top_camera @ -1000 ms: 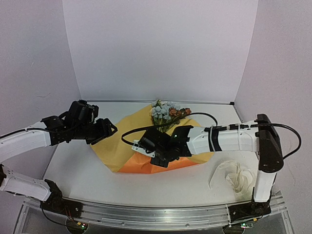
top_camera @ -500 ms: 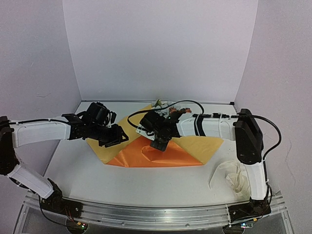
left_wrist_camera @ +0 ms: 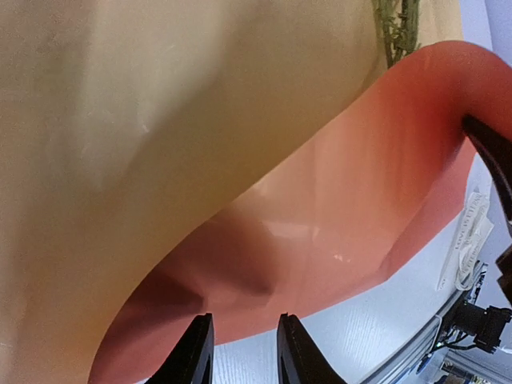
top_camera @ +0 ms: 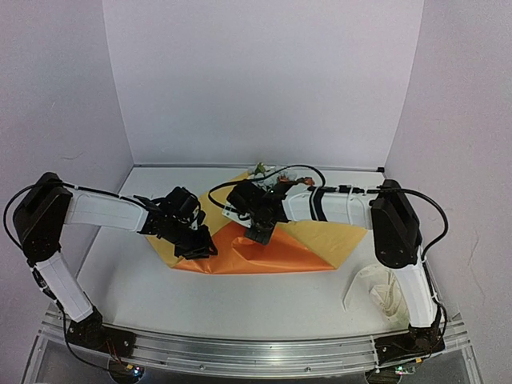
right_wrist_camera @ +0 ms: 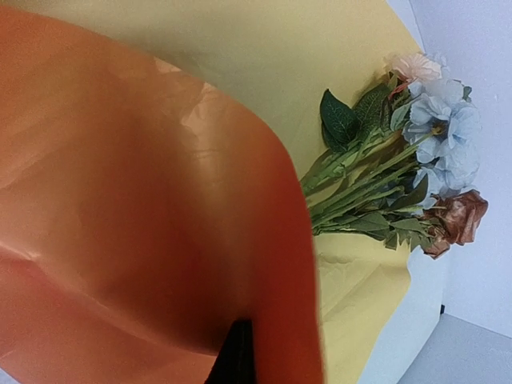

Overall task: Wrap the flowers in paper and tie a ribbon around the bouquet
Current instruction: Fold the bottom corner of the flattened wrapping paper at the center of the board, then press the fold line of the 1/4-folded wrapping paper.

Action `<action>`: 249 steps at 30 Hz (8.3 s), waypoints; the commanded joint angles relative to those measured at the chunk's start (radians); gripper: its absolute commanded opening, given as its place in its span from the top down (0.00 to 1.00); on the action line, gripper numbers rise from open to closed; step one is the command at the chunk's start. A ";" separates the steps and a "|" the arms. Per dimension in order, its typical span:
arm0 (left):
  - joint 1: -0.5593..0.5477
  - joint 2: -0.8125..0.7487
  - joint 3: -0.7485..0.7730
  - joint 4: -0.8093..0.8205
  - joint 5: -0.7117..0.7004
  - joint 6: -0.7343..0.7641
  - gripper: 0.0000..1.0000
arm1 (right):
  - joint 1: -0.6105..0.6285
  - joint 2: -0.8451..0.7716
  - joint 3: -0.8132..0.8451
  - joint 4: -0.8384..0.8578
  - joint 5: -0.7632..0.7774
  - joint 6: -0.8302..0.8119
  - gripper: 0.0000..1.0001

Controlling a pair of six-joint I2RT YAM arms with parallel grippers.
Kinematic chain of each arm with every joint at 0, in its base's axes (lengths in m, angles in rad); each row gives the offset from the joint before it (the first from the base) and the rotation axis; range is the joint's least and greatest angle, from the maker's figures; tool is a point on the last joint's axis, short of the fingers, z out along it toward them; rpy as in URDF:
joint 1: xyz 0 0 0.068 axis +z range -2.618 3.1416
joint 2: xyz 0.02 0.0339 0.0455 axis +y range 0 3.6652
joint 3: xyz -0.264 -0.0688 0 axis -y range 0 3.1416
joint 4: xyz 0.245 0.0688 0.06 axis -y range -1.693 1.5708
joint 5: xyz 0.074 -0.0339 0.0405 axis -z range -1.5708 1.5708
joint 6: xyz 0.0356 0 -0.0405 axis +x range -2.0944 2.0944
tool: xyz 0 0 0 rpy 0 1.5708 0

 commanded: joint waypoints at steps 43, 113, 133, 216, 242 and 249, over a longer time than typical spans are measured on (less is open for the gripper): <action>0.039 0.045 -0.042 0.048 -0.047 -0.065 0.84 | -0.022 -0.378 -0.625 0.352 -0.734 1.357 0.76; -0.097 0.266 0.032 0.203 0.064 -0.021 0.84 | -0.069 -0.306 -0.576 0.332 -0.672 1.193 0.83; -0.072 0.235 -0.065 0.212 0.056 -0.031 0.88 | -0.120 -0.355 -0.762 0.355 -0.566 1.211 0.86; 0.140 -0.381 -0.284 -0.131 -0.332 -0.167 1.00 | -0.223 -0.518 -1.101 0.554 -0.423 1.456 0.88; -0.024 0.168 -0.088 0.043 -0.105 -0.106 1.00 | -0.249 -0.632 -1.220 0.574 -0.331 1.527 0.82; -0.010 0.162 -0.111 0.045 -0.094 -0.105 1.00 | -0.346 -0.784 -1.390 0.575 -0.286 1.553 0.76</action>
